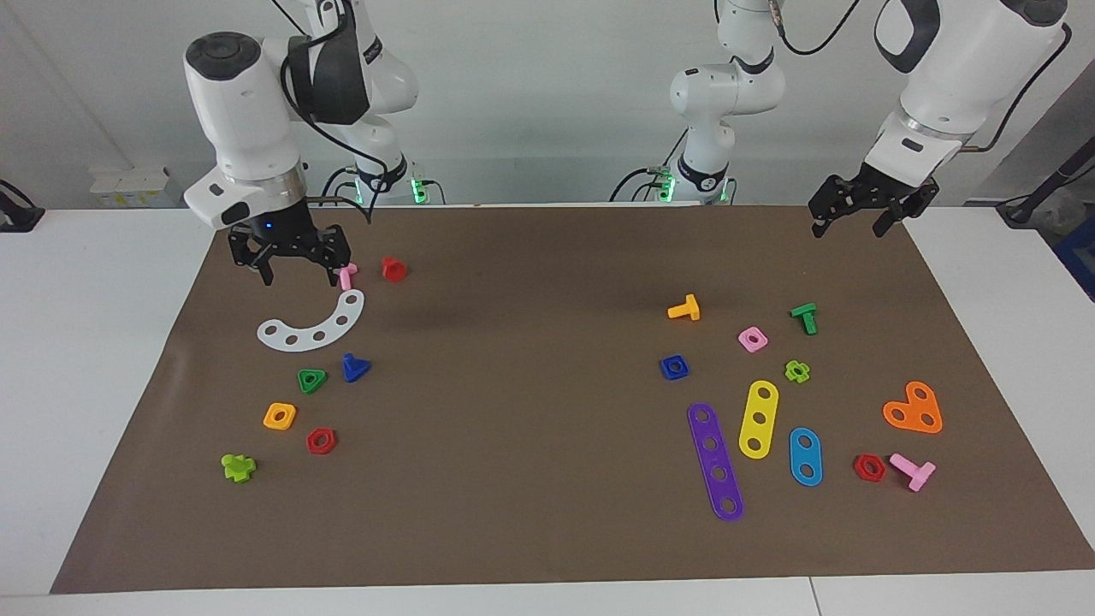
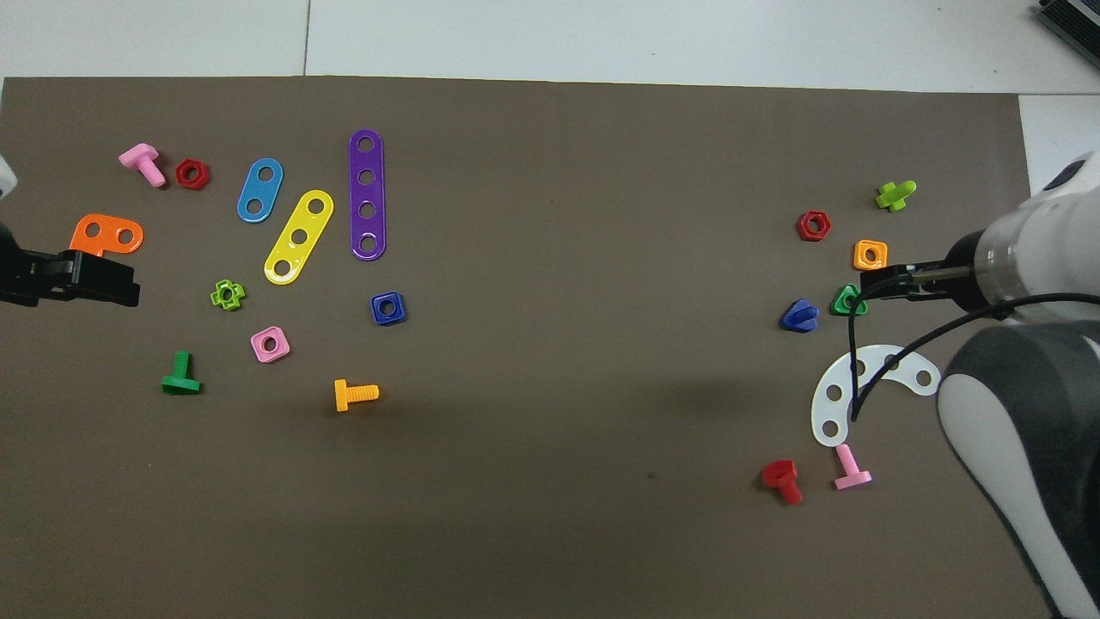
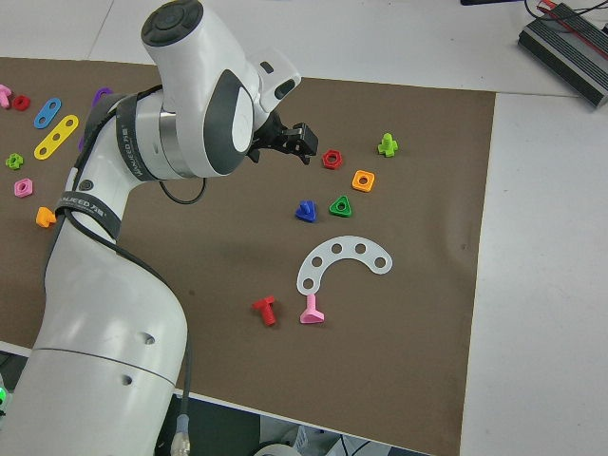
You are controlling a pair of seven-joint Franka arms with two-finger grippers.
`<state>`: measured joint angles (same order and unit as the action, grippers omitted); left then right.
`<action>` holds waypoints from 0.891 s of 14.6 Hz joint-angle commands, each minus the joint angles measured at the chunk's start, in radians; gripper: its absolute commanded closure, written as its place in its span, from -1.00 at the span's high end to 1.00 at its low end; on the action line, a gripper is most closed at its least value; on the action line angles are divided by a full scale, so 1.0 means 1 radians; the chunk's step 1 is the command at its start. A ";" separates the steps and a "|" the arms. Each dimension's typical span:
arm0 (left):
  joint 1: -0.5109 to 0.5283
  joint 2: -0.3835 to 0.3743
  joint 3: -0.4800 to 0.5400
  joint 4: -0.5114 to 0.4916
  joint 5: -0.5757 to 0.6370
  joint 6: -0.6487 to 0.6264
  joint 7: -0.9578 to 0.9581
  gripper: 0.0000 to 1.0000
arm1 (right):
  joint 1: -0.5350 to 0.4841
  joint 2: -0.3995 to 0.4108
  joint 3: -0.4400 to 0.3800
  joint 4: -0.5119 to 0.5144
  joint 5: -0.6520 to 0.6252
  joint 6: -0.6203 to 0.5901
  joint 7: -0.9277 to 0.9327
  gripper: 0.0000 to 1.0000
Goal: Unscrew and place screws in storage area
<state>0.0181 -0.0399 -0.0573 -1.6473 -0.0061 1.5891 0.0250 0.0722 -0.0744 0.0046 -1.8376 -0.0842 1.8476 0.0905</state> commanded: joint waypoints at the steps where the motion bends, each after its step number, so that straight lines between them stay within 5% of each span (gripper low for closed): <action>1: -0.001 -0.041 0.007 -0.052 0.006 0.046 0.009 1.00 | -0.017 0.018 0.000 0.141 0.082 -0.112 0.015 1.00; 6: 0.000 -0.046 0.007 -0.062 0.006 0.043 0.009 1.00 | -0.022 0.059 -0.003 0.313 0.055 -0.252 0.014 1.00; 13: -0.009 -0.045 0.007 -0.054 0.006 0.031 0.004 1.00 | -0.012 0.048 0.005 0.285 0.018 -0.303 0.017 1.00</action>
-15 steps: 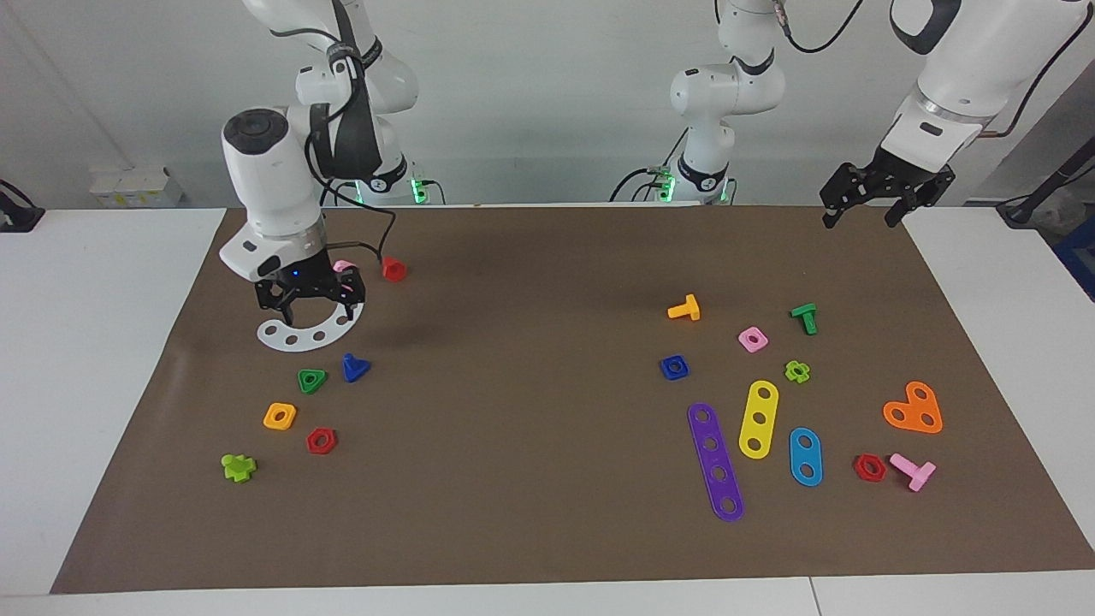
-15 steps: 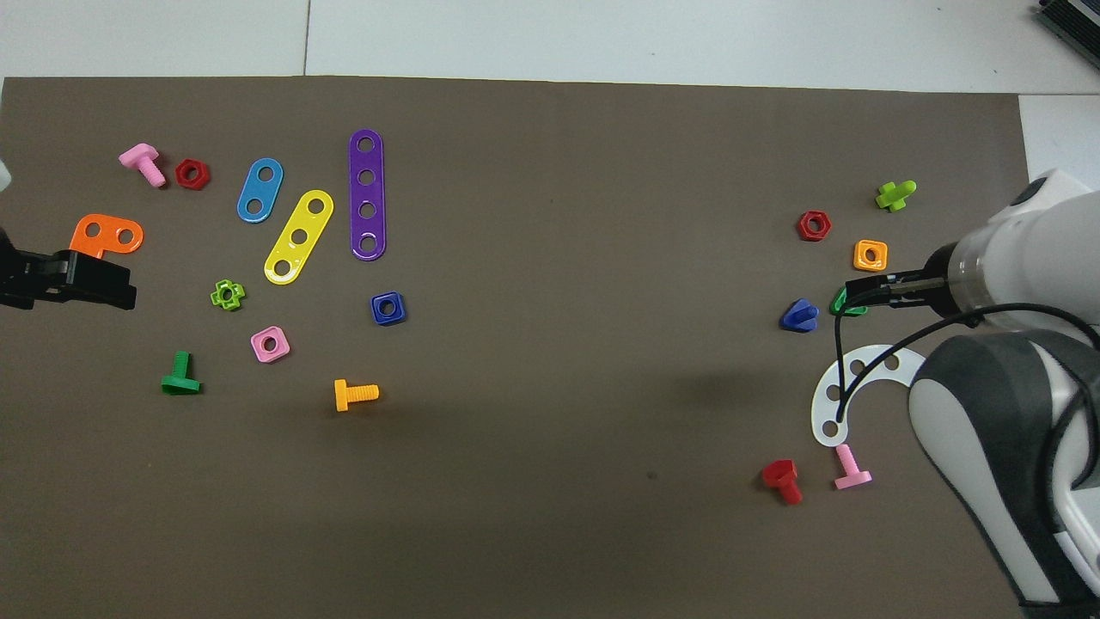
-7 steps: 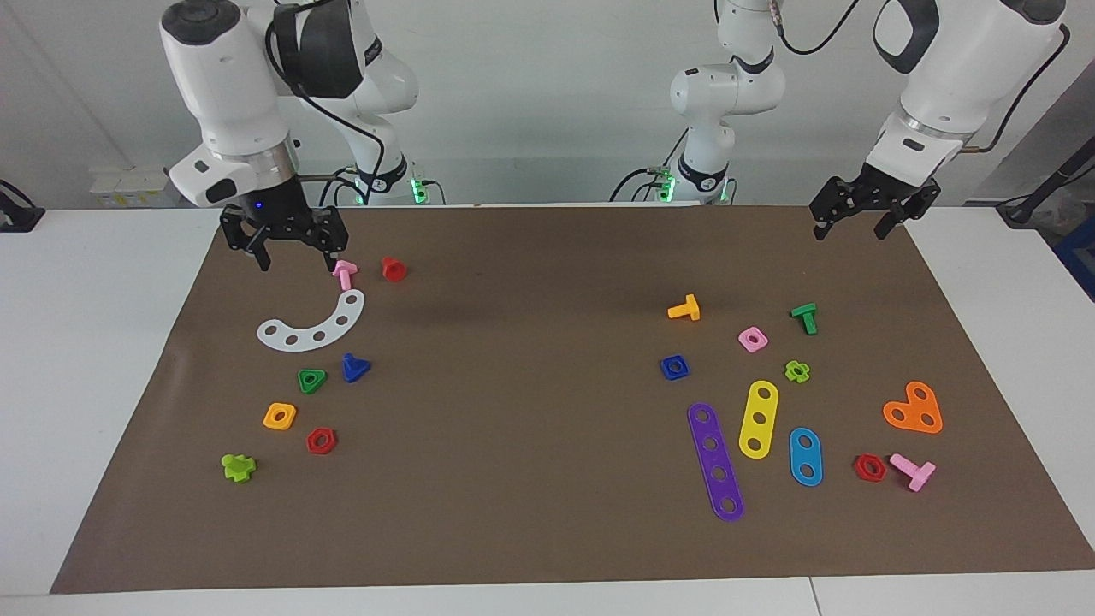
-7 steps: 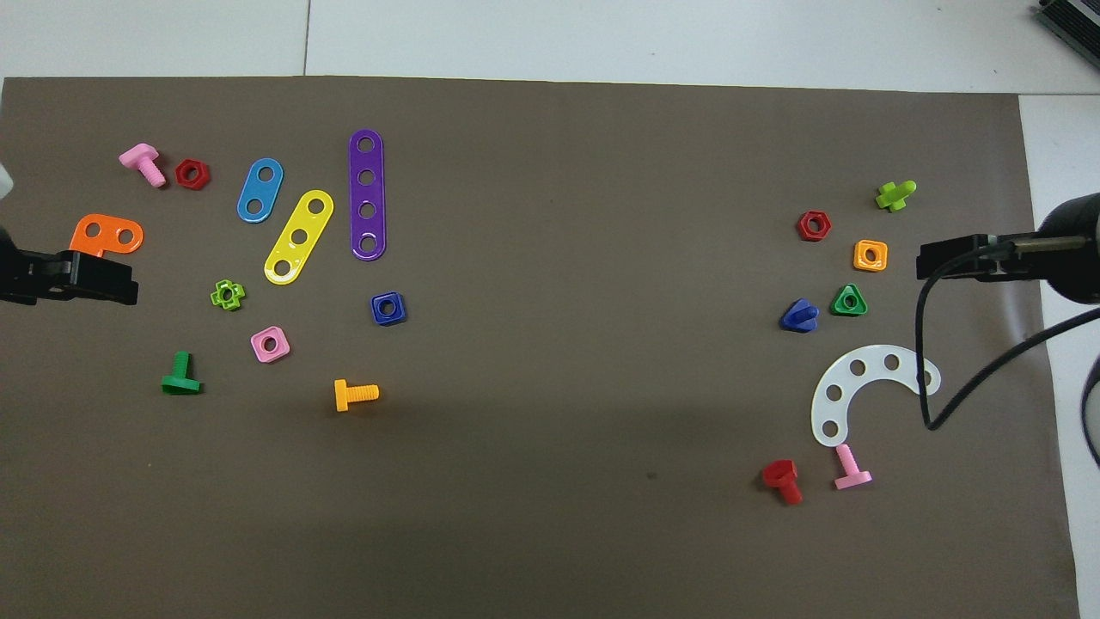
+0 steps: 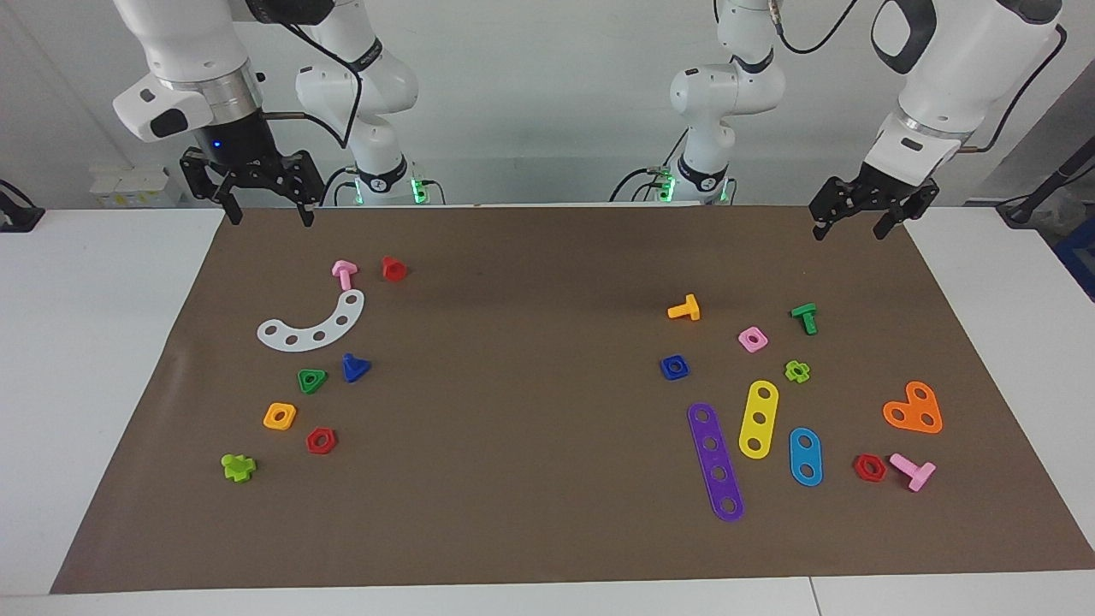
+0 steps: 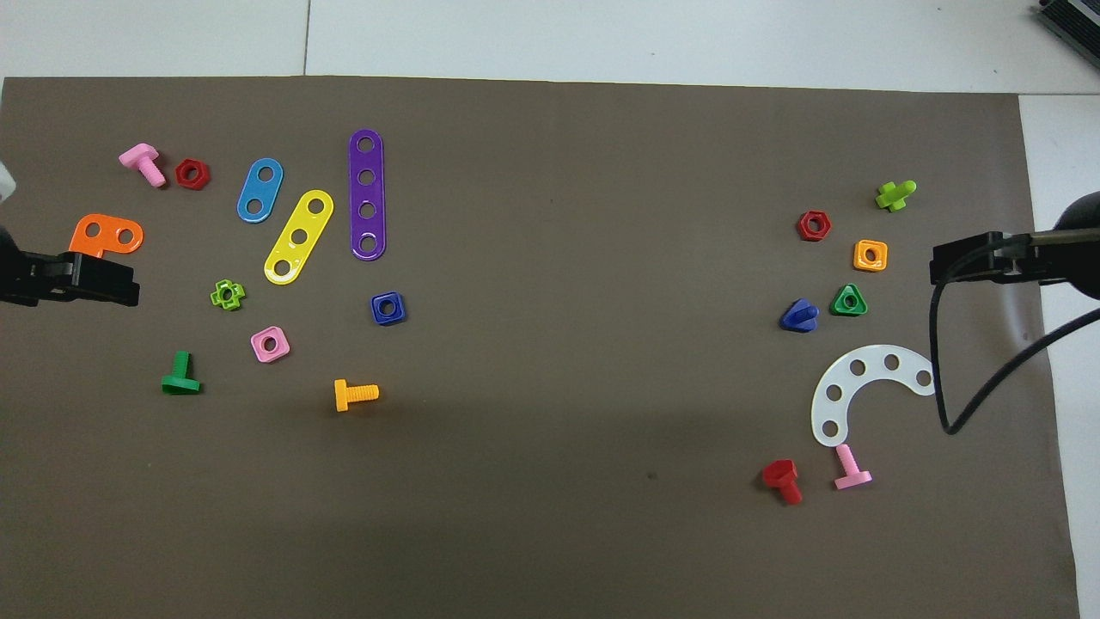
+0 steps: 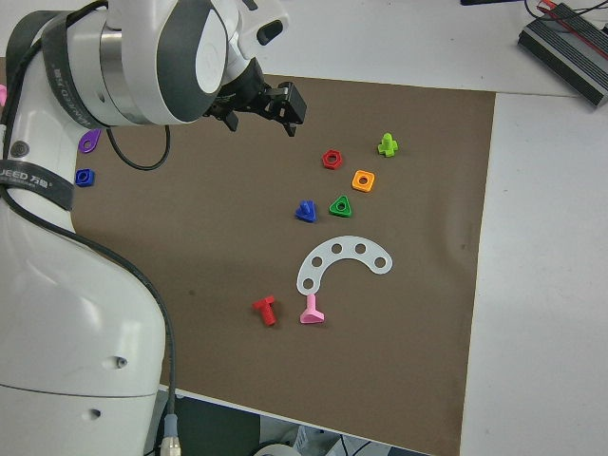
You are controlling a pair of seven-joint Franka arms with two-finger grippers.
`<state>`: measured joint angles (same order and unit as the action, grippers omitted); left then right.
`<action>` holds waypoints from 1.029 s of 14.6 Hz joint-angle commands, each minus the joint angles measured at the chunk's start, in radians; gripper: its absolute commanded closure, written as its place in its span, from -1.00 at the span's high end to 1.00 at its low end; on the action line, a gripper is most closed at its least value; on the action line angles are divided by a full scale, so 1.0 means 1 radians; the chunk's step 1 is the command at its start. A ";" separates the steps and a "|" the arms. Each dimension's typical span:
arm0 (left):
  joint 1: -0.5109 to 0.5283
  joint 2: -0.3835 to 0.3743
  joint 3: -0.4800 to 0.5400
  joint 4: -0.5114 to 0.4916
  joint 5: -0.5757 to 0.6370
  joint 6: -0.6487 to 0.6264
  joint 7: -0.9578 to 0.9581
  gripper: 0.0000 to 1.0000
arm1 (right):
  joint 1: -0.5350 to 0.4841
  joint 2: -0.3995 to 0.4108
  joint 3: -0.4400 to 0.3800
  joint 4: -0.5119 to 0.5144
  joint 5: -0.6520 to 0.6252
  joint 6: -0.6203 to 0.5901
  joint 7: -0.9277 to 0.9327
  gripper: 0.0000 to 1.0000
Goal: Unscrew and place screws in storage area
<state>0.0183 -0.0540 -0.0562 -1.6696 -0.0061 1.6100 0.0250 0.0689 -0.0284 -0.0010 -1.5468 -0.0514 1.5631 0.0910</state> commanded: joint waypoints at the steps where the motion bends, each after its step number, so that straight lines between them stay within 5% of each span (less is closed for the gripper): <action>1: -0.009 -0.030 0.006 -0.030 0.008 0.008 0.004 1.00 | -0.012 0.001 0.010 -0.009 -0.005 -0.015 0.013 1.00; 15: -0.009 -0.030 0.006 -0.032 0.008 0.011 0.004 1.00 | -0.014 -0.007 0.010 -0.023 0.042 -0.024 0.058 1.00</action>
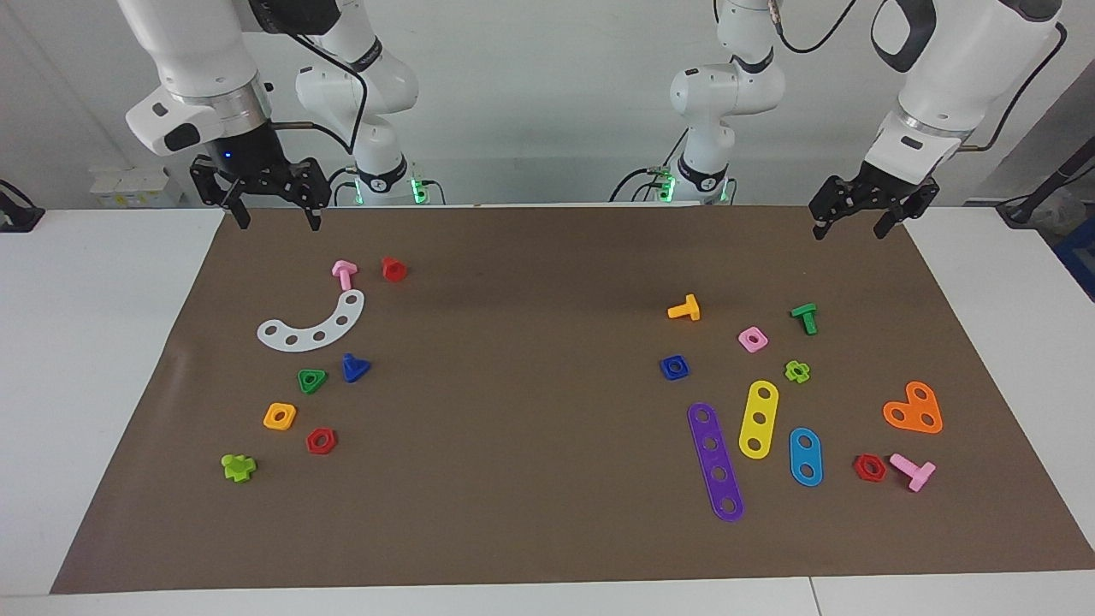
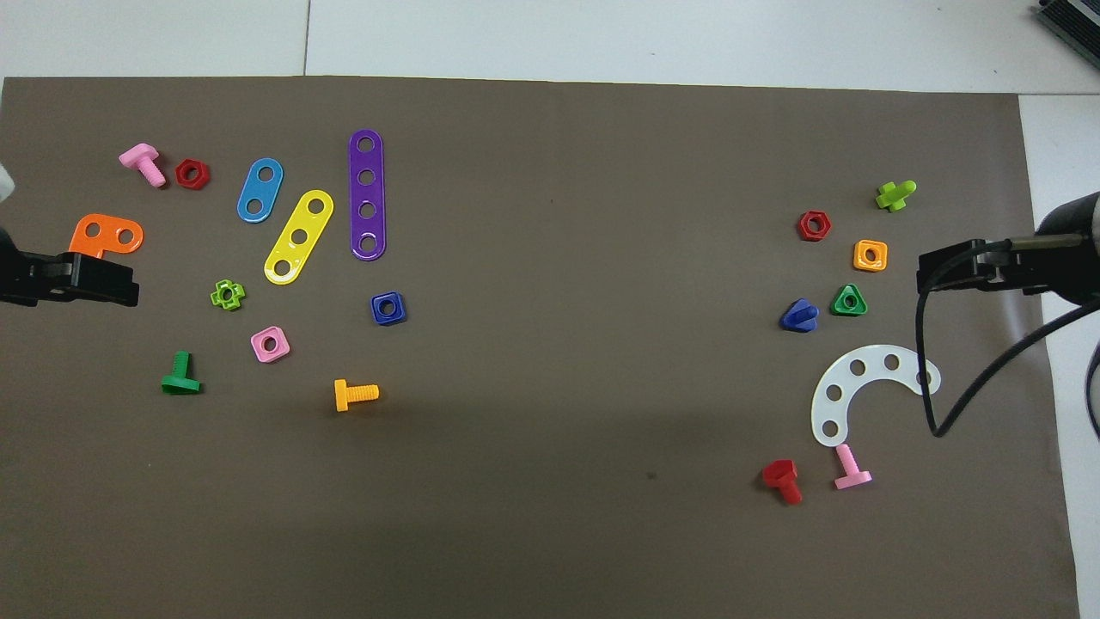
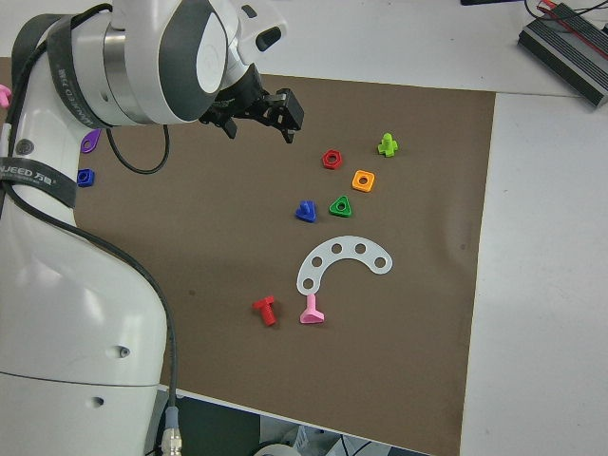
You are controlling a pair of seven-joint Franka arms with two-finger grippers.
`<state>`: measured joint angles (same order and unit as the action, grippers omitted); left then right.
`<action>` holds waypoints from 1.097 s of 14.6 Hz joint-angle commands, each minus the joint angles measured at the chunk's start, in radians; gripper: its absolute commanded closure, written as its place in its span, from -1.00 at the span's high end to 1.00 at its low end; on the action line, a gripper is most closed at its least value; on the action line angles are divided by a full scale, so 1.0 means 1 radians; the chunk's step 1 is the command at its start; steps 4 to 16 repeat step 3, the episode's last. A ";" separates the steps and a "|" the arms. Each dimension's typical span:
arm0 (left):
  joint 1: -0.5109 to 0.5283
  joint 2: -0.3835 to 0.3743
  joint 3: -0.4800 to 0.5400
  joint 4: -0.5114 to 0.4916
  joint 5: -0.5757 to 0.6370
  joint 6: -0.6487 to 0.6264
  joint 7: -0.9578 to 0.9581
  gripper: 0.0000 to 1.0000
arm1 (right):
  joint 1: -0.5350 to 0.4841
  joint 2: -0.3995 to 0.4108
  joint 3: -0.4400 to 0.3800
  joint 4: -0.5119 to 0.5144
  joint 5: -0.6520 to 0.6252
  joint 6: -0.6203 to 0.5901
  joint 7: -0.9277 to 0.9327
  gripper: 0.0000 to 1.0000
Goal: Unscrew and place screws in storage area
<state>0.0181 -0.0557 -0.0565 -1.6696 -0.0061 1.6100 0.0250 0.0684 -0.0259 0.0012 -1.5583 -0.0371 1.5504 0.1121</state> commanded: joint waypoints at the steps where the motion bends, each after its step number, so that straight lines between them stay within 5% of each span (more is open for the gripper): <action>1: -0.007 -0.029 0.006 -0.032 0.008 0.014 0.004 1.00 | -0.013 -0.009 0.006 -0.011 0.028 -0.013 0.037 1.00; 16: -0.009 -0.029 0.006 -0.032 0.008 0.013 0.004 1.00 | -0.013 -0.009 0.005 -0.011 0.028 -0.018 0.035 1.00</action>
